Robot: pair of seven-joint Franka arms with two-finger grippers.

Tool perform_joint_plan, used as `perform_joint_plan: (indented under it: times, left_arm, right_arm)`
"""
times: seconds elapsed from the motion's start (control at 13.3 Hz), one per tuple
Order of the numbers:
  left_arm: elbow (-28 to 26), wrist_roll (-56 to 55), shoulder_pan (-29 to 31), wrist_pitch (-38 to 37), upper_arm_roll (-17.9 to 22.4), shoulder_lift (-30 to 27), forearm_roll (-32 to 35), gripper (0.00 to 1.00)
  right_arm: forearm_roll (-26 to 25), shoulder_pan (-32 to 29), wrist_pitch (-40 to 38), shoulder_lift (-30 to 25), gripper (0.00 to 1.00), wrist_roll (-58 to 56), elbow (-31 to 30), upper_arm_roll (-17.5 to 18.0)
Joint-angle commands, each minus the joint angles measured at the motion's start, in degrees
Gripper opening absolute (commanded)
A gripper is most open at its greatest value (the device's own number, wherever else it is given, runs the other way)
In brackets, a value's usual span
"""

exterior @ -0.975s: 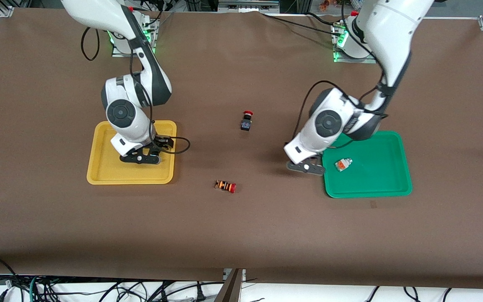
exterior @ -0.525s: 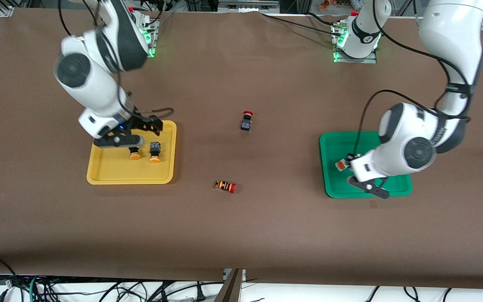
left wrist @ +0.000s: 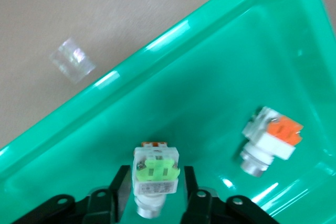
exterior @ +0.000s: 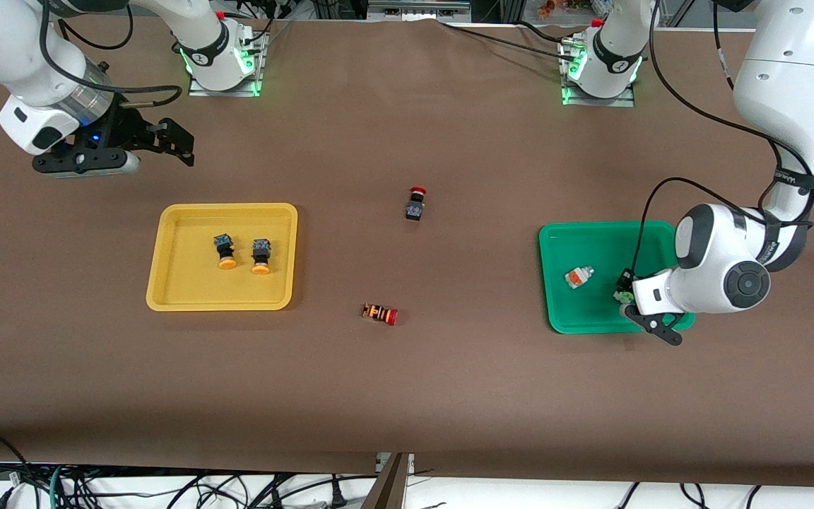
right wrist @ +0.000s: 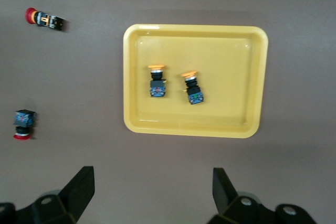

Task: Place green and yellow buttons in trays
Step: 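Release the green block in the green tray and raise the left gripper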

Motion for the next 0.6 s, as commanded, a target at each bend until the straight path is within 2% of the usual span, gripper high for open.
perform_joint_plan:
  times: [0.0,0.07,0.15,0.3,0.53]
  left_arm:
    - [-0.1,-0.2,-0.6,-3.0,-2.8,-6.1,1.2,1.00]
    - [2.1,-1.7,-0.7,-7.0,-4.8,-8.1,1.2,1.00]
    - [5.4,-3.4,-1.1,-11.9,-5.2,-9.0,1.3,1.00]
    - [12.8,-3.8,-1.1,-23.7,-5.6,-10.0,1.2,1.00]
    - [20.5,-10.1,-1.2,-36.7,-7.5,-14.0,0.9,1.00]
  right_arm:
    - [-0.8,-15.7,-1.5,1.3,0.99,-1.8,2.9,14.1]
    - [-0.8,-19.8,-1.7,2.2,0.99,-2.7,4.7,17.9]
    - [-0.8,-20.9,-2.7,3.5,0.99,-2.8,6.7,18.9]
    - [-0.9,-20.9,-4.5,6.4,0.99,-2.6,10.5,19.0]
    - [-0.5,-20.9,-4.9,6.8,0.99,-2.9,10.8,19.0]
